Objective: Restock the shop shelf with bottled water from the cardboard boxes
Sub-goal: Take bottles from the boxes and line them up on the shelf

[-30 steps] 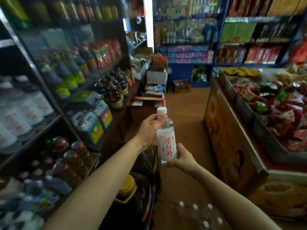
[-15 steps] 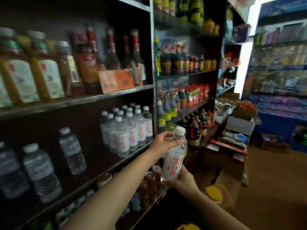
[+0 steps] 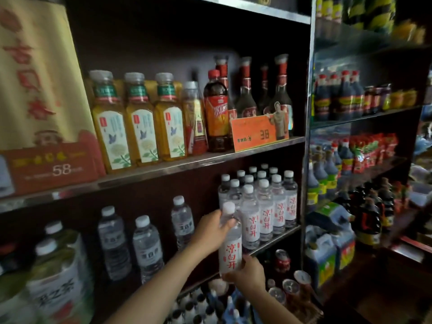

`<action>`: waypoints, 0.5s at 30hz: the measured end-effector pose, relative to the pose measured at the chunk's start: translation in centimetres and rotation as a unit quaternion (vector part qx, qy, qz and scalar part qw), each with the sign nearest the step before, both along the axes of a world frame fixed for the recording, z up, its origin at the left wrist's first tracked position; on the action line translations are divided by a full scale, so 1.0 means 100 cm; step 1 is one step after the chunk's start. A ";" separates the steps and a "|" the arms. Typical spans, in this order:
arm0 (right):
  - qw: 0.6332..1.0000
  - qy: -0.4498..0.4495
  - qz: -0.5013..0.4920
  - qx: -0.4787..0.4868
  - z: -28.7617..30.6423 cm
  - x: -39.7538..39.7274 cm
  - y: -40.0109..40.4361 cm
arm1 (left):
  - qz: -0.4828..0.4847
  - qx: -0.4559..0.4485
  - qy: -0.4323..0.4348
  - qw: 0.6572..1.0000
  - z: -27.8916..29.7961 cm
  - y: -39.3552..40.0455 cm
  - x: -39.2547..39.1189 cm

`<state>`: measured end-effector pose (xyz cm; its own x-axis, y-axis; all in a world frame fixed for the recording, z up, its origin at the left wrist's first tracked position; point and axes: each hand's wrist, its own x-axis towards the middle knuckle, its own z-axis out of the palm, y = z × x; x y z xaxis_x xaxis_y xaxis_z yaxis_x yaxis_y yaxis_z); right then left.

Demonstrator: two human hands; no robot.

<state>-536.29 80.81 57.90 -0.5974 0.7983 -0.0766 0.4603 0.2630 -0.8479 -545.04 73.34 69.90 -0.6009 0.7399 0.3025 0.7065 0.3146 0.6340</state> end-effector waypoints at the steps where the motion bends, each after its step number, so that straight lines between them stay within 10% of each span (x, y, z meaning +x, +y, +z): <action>1: 1.000 -0.018 0.002 0.000 -0.002 -0.009 0.000 | 0.014 -0.001 0.004 1.000 -0.004 -0.001 -0.007; 15: 0.996 -0.065 0.025 0.054 0.006 -0.073 0.032 | 0.096 0.039 0.001 0.995 -0.023 0.046 -0.061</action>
<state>-543.57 83.99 58.50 -0.6273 0.7755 -0.0706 0.5482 0.3754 -0.7473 -551.18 77.95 67.55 -0.7286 0.5851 0.3561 0.6390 0.3935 0.6609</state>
